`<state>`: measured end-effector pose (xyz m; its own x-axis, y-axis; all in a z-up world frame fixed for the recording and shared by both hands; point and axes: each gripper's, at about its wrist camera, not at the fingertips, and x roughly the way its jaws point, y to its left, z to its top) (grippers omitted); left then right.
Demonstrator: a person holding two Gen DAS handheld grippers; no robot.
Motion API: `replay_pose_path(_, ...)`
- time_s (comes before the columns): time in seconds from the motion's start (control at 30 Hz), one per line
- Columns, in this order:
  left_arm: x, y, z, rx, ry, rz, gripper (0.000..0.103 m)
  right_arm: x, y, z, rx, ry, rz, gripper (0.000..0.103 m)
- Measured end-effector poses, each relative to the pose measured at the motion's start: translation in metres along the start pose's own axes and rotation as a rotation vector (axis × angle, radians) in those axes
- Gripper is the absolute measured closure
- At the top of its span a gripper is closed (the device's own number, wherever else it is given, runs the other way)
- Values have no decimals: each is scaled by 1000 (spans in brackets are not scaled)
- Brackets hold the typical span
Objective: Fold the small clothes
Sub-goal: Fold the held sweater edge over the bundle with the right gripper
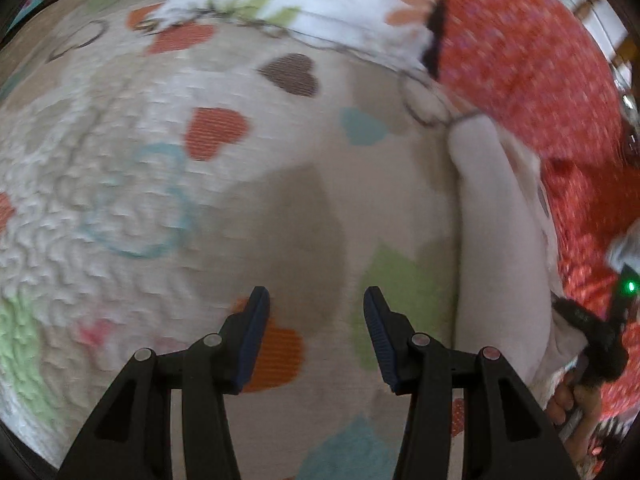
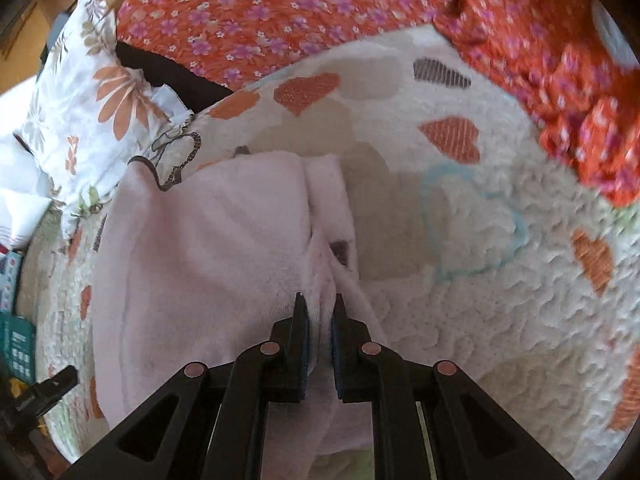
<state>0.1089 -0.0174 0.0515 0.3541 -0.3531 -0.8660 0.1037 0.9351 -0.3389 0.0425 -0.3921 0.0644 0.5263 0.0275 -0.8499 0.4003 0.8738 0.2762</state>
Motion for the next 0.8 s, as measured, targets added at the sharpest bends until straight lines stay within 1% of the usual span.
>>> replay_pose_path(0.1, 8, -20, -2, 42, 3, -22, 55, 6, -4, 6, 24, 28, 45, 92)
replay_pose_path(0.13, 10, -25, -2, 50, 2, -28, 55, 5, -2, 8, 12, 29, 58, 88)
replay_pose_path(0.2, 13, -35, -2, 71, -5, -34, 55, 2, 2, 12, -2, 17, 110, 88)
replay_pose_path(0.23, 13, -38, -3, 83, -9, -35, 55, 0, 4, 14, 1, 8, 135, 86)
replay_pose_path(0.27, 14, -41, -4, 98, -14, -31, 55, -2, 4, 16, 2, -1, 152, 79)
replay_pose_path(0.3, 13, -44, -4, 107, -18, -30, 55, -4, 4, 18, 2, -15, 161, 74)
replay_pose_path(0.33, 13, -46, -3, 113, -23, -35, 55, -5, 4, 19, 0, -30, 159, 66)
replay_pose_path(0.37, 11, -45, -3, 117, -25, -40, 55, -6, 5, 22, -3, -48, 150, 64)
replay_pose_path(0.43, 11, -45, 1, 116, -29, -40, 55, -4, 11, 30, -23, -69, 141, 63)
replay_pose_path(0.5, 12, -43, 5, 106, -28, -43, 54, 9, 22, 42, -62, -54, 123, 60)
replay_pose_path(0.53, 12, -41, 7, 99, -26, -45, 54, 18, 29, 49, -86, -38, 103, 56)
replay_pose_path(0.57, 12, -40, 9, 92, -24, -49, 54, 28, 33, 55, -107, -17, 84, 56)
replay_pose_path(0.6, 11, -39, 11, 88, -25, -48, 54, 44, 41, 63, -136, 35, 46, 61)
replay_pose_path(0.63, 11, -38, 12, 85, -25, -46, 54, 54, 47, 67, -154, 80, 33, 91)
replay_pose_path(0.67, 9, -37, 13, 82, -24, -48, 54, 59, 53, 70, -175, 107, 29, 93)
replay_pose_path(0.7, 7, -36, 13, 82, -24, -55, 54, 54, 64, 74, -209, 82, 2, 93)
replay_pose_path(0.8, 2, -33, 14, 89, -38, -59, 53, 24, 87, 80, -287, -46, 26, 94)
